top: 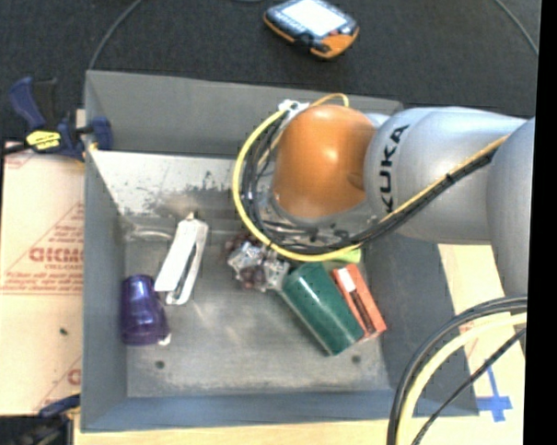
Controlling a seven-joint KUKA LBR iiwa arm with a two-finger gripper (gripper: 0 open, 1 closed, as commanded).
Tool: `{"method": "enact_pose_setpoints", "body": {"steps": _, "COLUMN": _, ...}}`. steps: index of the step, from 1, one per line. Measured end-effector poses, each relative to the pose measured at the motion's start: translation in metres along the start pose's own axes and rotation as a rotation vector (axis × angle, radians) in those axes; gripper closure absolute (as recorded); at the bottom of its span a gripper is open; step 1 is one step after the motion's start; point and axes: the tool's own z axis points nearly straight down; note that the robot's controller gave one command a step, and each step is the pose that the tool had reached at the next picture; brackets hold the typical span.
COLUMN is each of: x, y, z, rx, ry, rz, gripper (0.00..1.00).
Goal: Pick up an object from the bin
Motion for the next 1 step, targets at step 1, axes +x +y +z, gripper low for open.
{"method": "enact_pose_setpoints", "body": {"steps": 1, "x": -0.0006, "y": -0.0014, "z": -0.0288, "rx": 0.003, "ry": -0.002, "rz": 0.004, "gripper": 1.00}}
